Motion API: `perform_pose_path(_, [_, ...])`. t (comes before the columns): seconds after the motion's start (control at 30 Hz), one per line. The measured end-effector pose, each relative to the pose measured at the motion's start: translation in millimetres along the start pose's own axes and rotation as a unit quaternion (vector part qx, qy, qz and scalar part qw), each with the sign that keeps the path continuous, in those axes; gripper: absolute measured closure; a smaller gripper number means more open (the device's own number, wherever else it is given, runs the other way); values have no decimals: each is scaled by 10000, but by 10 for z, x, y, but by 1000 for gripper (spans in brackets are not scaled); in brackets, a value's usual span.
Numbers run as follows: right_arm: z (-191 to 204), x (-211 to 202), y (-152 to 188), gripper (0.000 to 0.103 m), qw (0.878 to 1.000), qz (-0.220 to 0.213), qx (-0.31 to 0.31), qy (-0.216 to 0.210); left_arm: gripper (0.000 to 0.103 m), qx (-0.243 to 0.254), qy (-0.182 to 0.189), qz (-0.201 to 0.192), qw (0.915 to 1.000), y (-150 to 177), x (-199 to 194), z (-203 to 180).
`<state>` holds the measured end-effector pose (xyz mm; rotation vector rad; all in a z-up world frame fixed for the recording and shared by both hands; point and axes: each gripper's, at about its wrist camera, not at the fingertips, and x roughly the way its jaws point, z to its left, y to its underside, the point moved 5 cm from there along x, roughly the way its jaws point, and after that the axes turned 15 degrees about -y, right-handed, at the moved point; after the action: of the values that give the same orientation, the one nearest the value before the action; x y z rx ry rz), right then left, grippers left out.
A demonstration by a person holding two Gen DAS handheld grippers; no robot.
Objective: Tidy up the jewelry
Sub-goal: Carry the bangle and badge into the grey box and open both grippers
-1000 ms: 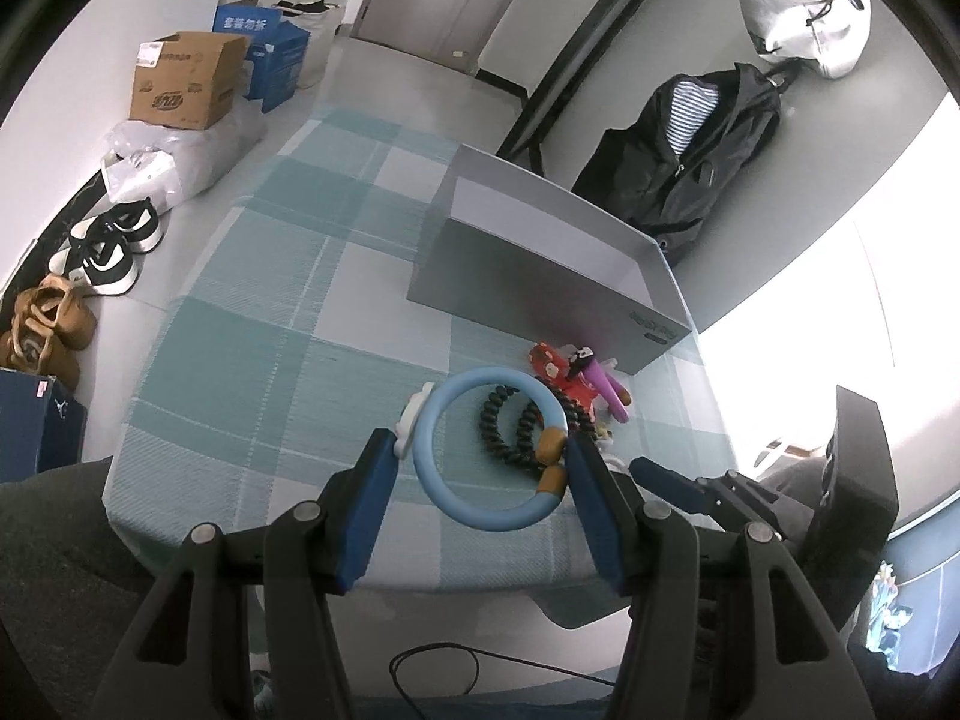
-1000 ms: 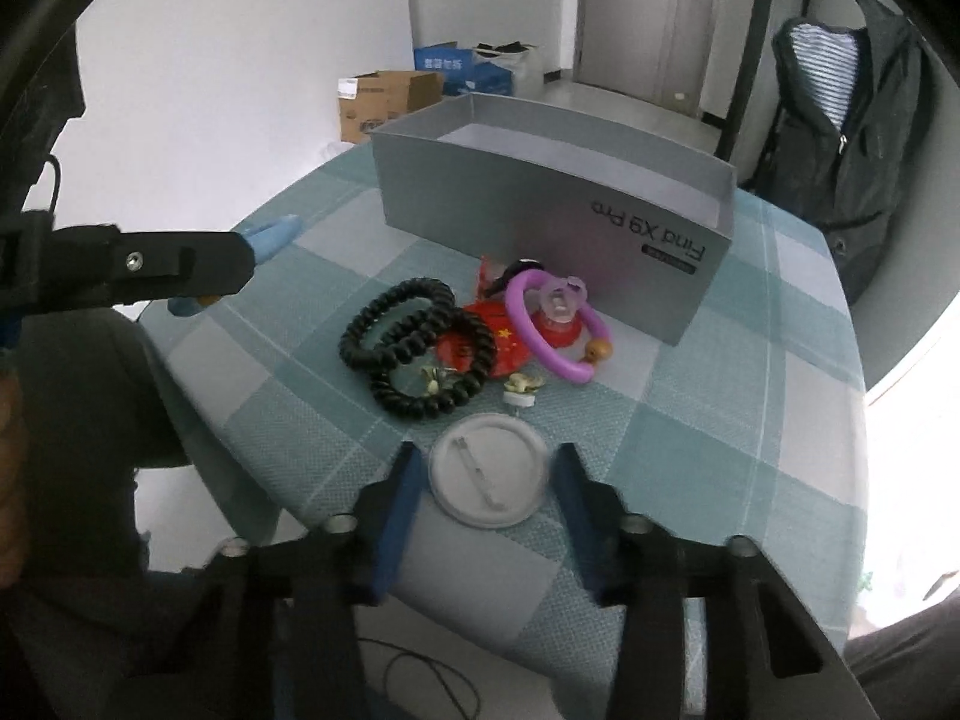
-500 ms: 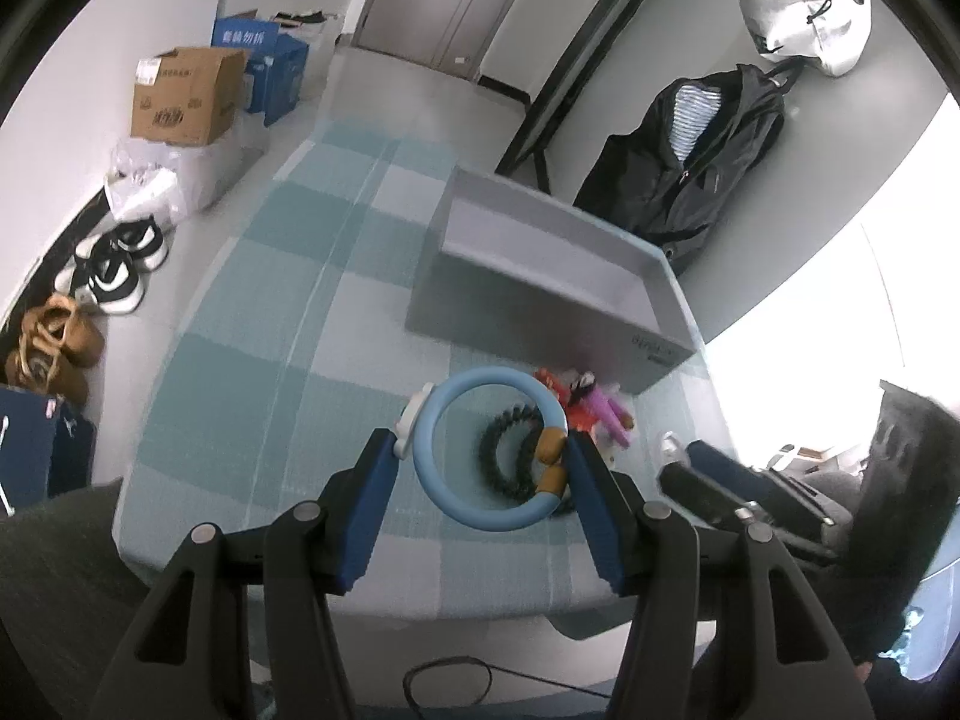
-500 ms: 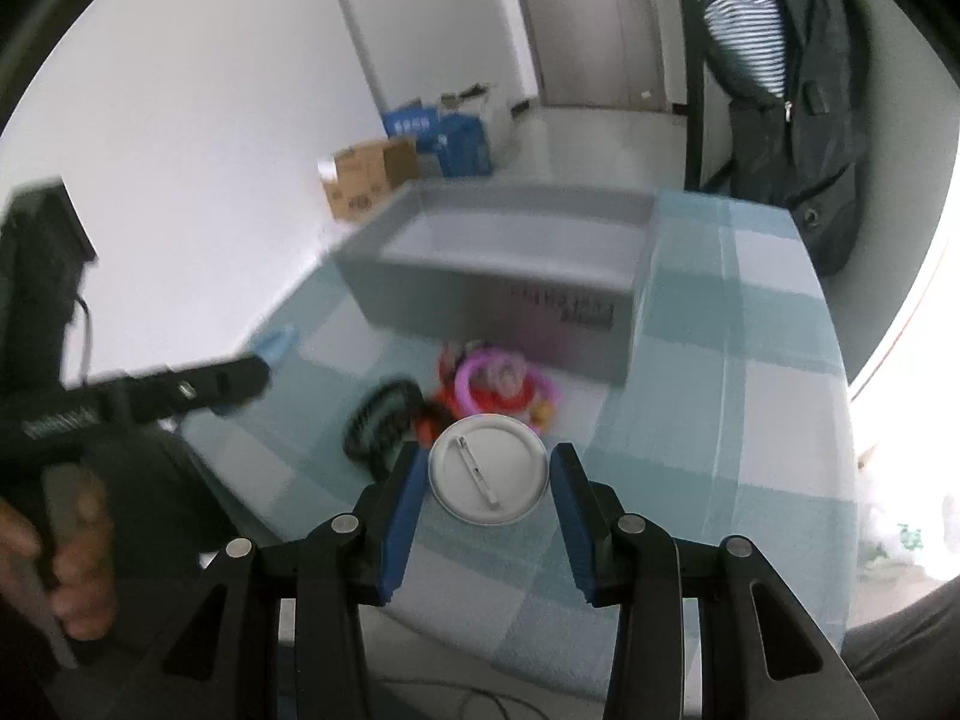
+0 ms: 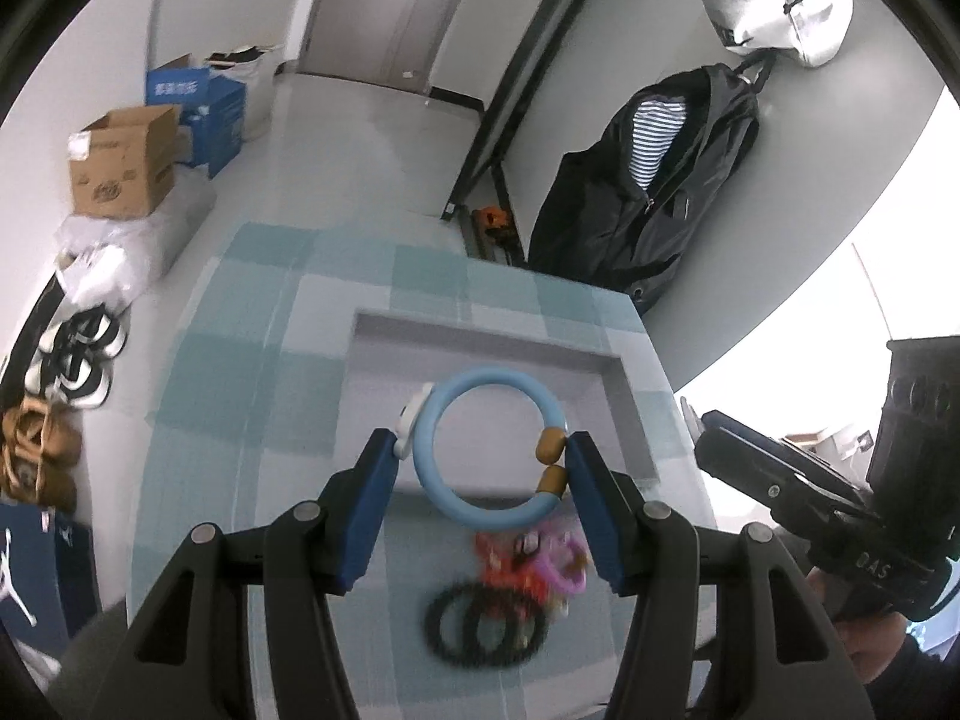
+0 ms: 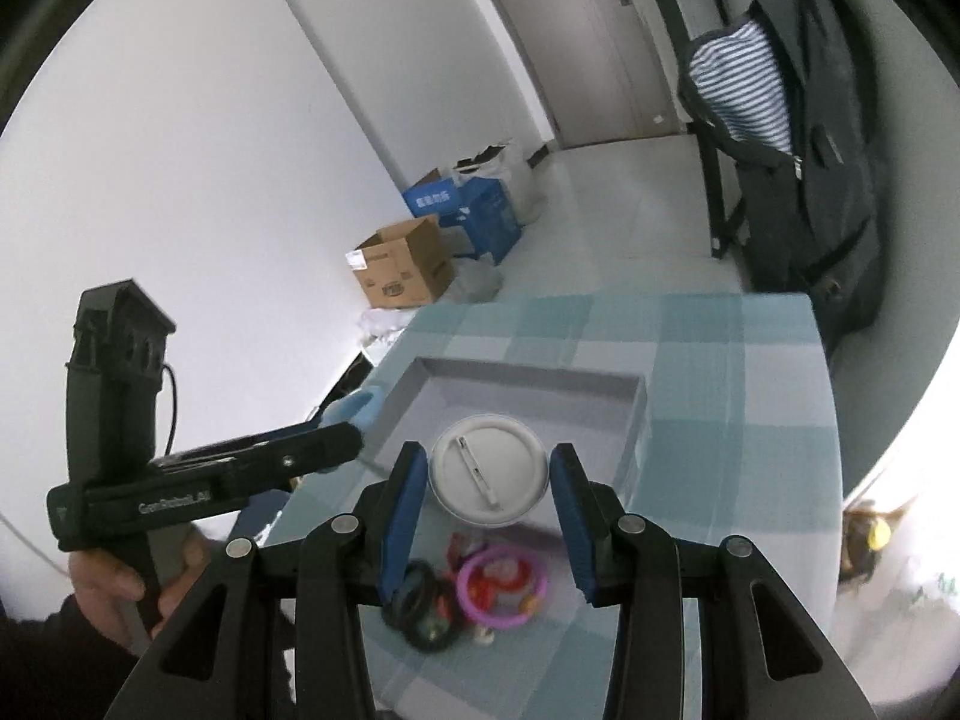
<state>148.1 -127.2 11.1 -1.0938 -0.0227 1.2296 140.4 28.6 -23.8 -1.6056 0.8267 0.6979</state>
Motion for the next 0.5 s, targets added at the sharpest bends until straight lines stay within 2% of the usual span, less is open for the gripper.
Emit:
perform_pose_path(0.23, [-113,272,-245,62,9996,187,-47,-207,51,292,-35,125,9995,-161,265,-93])
perform_pose_path(0.5, [-324,544,-223,62,9986,441,185,-211,51,428,-58,376,9984,-150,517,-85])
